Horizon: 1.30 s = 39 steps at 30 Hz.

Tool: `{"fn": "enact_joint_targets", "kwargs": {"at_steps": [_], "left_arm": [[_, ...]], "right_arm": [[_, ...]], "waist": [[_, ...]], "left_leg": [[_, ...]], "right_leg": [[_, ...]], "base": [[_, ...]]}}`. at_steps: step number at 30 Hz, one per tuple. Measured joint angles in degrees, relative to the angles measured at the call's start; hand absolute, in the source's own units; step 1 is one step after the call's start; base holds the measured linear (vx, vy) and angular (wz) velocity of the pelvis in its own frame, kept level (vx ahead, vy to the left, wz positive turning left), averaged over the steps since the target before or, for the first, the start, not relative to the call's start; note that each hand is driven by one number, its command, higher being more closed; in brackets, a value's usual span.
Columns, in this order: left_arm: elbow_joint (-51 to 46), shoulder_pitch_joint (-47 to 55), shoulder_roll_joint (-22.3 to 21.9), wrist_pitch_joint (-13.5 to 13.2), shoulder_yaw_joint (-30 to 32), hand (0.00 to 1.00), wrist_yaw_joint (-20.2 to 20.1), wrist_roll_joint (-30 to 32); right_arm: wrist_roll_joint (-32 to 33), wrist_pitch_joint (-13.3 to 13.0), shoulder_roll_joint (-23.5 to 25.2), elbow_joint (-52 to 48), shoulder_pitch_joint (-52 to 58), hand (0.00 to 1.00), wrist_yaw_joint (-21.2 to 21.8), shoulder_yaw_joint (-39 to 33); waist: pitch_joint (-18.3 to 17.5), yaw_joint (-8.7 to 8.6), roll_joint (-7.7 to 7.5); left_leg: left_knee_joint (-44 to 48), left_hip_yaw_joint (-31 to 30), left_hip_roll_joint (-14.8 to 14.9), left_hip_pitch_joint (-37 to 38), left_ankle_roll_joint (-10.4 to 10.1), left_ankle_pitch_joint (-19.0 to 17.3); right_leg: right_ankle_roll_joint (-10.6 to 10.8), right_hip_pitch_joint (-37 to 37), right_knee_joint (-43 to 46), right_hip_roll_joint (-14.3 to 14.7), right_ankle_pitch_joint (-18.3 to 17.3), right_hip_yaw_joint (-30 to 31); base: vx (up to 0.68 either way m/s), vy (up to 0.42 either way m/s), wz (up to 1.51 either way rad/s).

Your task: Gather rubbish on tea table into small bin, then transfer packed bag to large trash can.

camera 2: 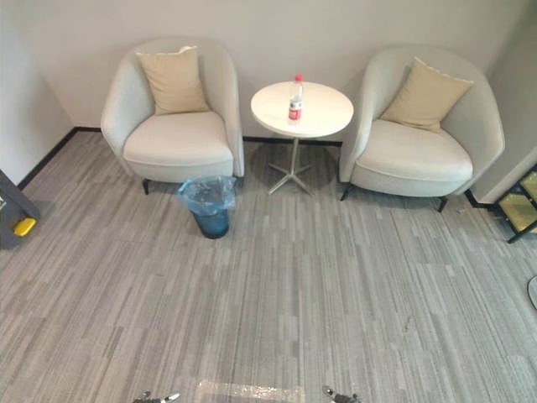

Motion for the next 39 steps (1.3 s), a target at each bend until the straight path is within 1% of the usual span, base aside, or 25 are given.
{"fn": "enact_joint_targets", "kwargs": {"at_steps": [12,18,22,26,27,30,31,33,34,35,36,37,38,39], "left_arm": [[0.18,0.01,0.12,0.11,-0.70,0.00,-0.03,-0.01],[0.51,0.01,0.21,0.58,-1.09,0.00,-0.06,0.00],[0.51,0.00,0.27,0.58,-1.34,0.00,-0.11,-0.01],[0.51,-0.36,0.52,0.60,-2.30,0.00,-0.27,-0.05],[0.61,-0.63,0.38,0.63,-2.30,0.00,-0.25,-0.06],[0.84,-0.93,0.23,0.78,-2.67,0.00,-0.25,-0.04],[0.82,-1.06,0.17,0.85,-2.68,0.00,-0.24,-0.07],[0.80,-1.33,0.27,0.96,-2.62,0.00,-0.24,-0.08],[0.71,-1.92,0.29,0.96,-2.57,0.00,-0.22,-0.09],[0.20,-1.83,0.20,0.95,-2.43,0.00,-0.23,-0.12],[0.05,-1.50,0.26,1.00,-2.07,0.00,-0.23,-0.12],[-0.69,-1.72,0.41,1.01,-1.56,0.00,-0.24,-0.19],[-1.79,-1.62,-0.32,1.03,0.66,0.00,-0.19,-0.26],[-2.38,-1.44,-0.87,1.06,2.00,0.00,-0.13,-0.59]], "right_arm": [[0.17,-0.02,-0.24,0.72,-0.37,0.00,0.62,0.06],[0.23,-0.01,-0.30,0.72,-0.36,0.00,0.92,0.15],[0.47,-0.01,-0.49,0.72,-0.35,0.00,1.05,1.12],[2.47,-0.01,-0.45,0.72,-0.35,0.00,1.20,1.24],[2.54,-0.02,-0.50,0.67,-0.43,0.00,1.21,1.25],[2.87,-0.06,-0.53,0.29,-0.77,0.00,1.23,1.22],[2.94,-0.06,-0.49,-0.31,-0.63,0.00,1.21,1.19],[3.03,-0.13,-0.30,-1.03,-0.60,0.00,1.22,1.10],[3.76,-0.23,-0.27,-1.29,-0.57,0.00,1.28,1.11],[4.72,-0.27,-0.18,-1.46,-0.45,0.00,1.34,1.10],[4.79,-0.33,-0.01,-1.52,-0.47,0.00,1.33,1.09],[4.83,-0.35,0.03,-1.53,-0.47,0.00,1.29,1.09],[5.00,-0.35,-0.08,-1.63,-0.35,0.00,1.26,1.26],[5.31,-0.35,0.03,-2.02,-0.25,0.00,1.15,1.37]], "waist": [[0.03,-0.04,0.14],[0.04,-0.04,0.21],[0.06,-0.04,0.24],[0.19,-0.01,0.41],[0.41,0.07,0.69],[0.71,-0.06,1.29],[0.86,-0.08,1.37],[1.55,-0.16,1.22],[2.34,-0.12,1.15],[2.37,-0.11,1.24],[2.45,-0.07,1.06],[2.85,-0.13,0.50],[3.30,0.06,0.40],[3.66,0.10,0.98]], "left_leg": [[0.03,0.24,0.01,0.06,-0.06,-0.07],[0.07,0.39,0.11,0.02,-0.24,-0.25],[0.20,0.61,0.31,-0.02,-0.45,-0.42],[1.38,1.08,0.57,-0.85,-0.86,-1.01],[1.62,1.73,0.76,-0.95,-0.93,-1.20],[2.24,2.65,1.20,-1.94,-1.17,-1.53],[2.57,3.25,1.48,-2.29,-1.47,-1.76],[5.30,3.61,1.85,-2.91,-1.96,-3.45],[9.08,4.24,2.27,-3.52,-2.32,-5.72],[15.12,4.96,3.32,-5.59,-3.28,-8.58],[19.92,5.55,3.77,-7.67,-3.92,-9.52],[28.56,6.72,4.53,-11.50,-4.17,-9.65],[38.67,7.15,6.14,-15.94,-4.52,-9.16],[45.37,7.46,7.42,-18.45,-4.58,-7.96]], "right_leg": [[-0.13,-0.01,-0.12,-0.02,0.08,0.40],[-0.13,-0.06,-0.22,0.07,0.08,0.56],[-0.13,-0.14,-0.23,0.24,0.08,0.78],[-0.27,-0.60,-0.18,0.45,0.17,1.33],[-0.32,-0.93,0.15,0.61,0.14,1.85],[-1.10,-3.09,2.64,0.95,-0.86,2.53],[-1.35,-4.52,5.01,1.15,-2.02,2.94],[-1.90,-5.58,8.37,1.23,-4.11,2.95],[-2.31,-5.66,10.48,1.33,-5.95,3.00],[-2.83,-5.93,12.23,1.55,-7.79,3.26],[-3.30,-5.84,12.46,1.53,-8.28,3.41],[-3.50,-5.60,12.95,1.31,-8.59,3.86],[-4.08,-5.08,13.04,1.51,-8.93,4.08],[-4.94,-4.22,13.20,1.92,-9.03,4.52]], "base": [[-0.03,-0.029,-0.02],[-0.01,-0.028,-0.01],[0.00,0.000,-0.01],[-0.01,-0.013,-0.07],[-0.02,-0.038,-0.21],[-0.02,-0.048,-0.19],[0.02,-0.056,-0.16],[0.01,-0.064,-0.11],[-0.01,-0.082,-0.11],[0.01,-0.107,-0.08],[0.02,-0.099,-0.09],[0.06,-0.118,-0.14],[0.06,-0.097,-0.21],[0.14,-0.068,-0.31]]}}
